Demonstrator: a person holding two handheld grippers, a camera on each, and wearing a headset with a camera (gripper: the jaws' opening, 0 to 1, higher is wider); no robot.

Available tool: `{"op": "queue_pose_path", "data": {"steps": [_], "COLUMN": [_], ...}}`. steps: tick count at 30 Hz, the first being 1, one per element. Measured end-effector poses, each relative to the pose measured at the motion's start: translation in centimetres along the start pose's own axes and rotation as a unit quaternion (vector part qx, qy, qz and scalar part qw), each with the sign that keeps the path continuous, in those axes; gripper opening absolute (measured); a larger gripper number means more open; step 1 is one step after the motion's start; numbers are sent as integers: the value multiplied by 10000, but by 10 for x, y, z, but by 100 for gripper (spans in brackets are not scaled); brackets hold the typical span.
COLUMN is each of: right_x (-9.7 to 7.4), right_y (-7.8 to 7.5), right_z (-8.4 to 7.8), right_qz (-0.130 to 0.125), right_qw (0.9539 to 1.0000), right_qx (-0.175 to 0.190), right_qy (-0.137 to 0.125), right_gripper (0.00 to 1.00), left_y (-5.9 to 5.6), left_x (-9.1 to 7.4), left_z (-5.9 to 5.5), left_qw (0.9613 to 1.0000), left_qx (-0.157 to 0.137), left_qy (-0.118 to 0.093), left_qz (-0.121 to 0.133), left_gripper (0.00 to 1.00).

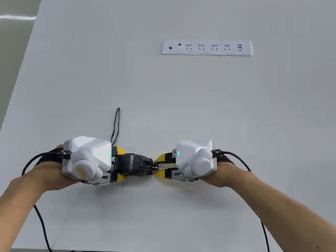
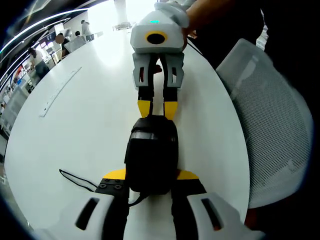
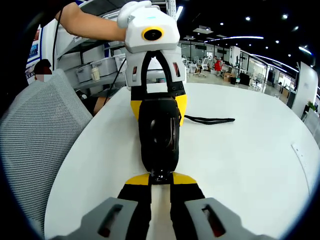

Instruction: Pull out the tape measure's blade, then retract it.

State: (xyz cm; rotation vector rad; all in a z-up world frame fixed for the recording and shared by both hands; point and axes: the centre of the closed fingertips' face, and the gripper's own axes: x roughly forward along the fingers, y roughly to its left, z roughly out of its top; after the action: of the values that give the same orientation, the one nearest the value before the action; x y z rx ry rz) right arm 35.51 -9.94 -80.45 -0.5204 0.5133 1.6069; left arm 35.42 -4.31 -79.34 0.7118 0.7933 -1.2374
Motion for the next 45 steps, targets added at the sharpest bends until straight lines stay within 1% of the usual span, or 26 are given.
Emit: {"op": "queue_pose_path", "data": {"steps": [13, 23, 31, 45], "right_x": [-4, -6, -8, -12], "right_y": [0, -1, -1, -1], "right_z": [-1, -2, -2, -5], "right_qz": [-10, -15, -2, 8], "right_qw": [10000, 10000, 10000, 10000], "right_qx": [5, 3, 64, 66], "right_qy": [19, 24, 9, 23], "right_gripper": [11, 11, 11, 11], "left_y": [1, 1, 1, 2], "left_x": [1, 0, -1, 0], "left_z": [-1, 1, 1, -1], "left_qw": [10000, 10000, 10000, 10000], "left_qx": [-6, -40, -26, -66], "left_qy": [-11, -53, -36, -37], "left_qz": [-9, -22, -20, -39], "left_gripper": [29, 29, 29, 29]}}
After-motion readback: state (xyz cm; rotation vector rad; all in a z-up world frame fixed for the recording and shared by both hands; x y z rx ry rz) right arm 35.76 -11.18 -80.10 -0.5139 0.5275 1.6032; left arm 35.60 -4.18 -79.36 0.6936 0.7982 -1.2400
